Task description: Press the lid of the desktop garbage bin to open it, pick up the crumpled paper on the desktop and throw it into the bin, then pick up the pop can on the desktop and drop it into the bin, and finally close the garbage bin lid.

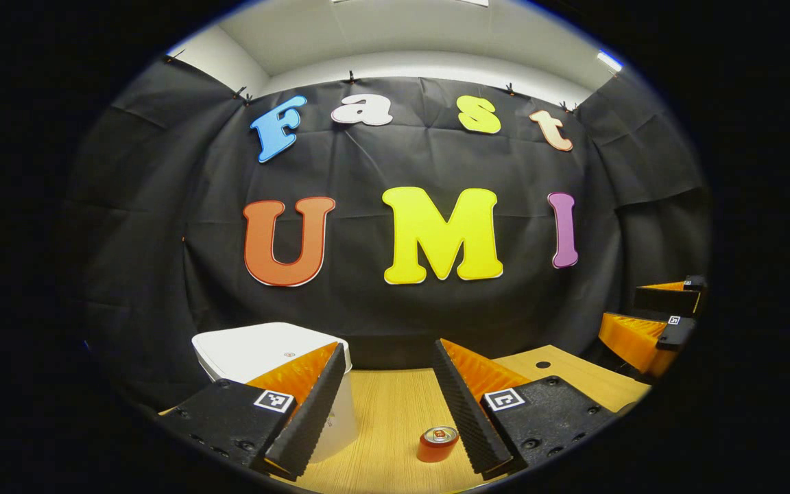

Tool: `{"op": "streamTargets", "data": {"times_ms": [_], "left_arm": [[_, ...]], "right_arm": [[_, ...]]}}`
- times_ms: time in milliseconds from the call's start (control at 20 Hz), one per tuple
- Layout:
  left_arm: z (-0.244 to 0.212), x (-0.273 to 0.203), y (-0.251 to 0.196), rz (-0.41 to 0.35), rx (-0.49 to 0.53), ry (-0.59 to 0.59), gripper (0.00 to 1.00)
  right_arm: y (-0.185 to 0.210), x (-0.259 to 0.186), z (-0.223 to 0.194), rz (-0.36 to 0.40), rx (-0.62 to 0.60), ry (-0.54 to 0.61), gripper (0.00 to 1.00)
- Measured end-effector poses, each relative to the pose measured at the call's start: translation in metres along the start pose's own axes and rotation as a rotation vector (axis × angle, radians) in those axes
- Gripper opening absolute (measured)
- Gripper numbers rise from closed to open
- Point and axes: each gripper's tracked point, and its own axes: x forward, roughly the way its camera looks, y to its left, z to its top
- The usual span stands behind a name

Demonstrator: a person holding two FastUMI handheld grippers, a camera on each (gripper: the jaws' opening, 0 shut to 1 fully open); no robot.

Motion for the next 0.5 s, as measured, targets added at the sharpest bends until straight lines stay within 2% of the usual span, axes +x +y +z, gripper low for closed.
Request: {"op": "streamTargets", "data": {"times_ms": [100,200,300,500], "left_arm": [[0.000,0.002,0.006,0.015,0.011,0.002,0.81],[-0.003,0.003,0.008,0.020,0.012,0.010,0.73],[-0.008,0.006,0.013,0.034,0.012,0.028,0.52],[-0.009,0.015,0.031,0.078,0.037,0.038,0.29]], "right_arm": [[-0.001,0.001,-0.001,-0.001,0.000,0.002,0.95],[-0.001,0.002,-0.003,-0.002,0.001,0.007,0.95],[-0.002,0.002,-0.004,-0.006,0.001,0.009,0.95],[-0.005,0.004,-0.008,-0.019,0.000,0.013,0.95]]}}
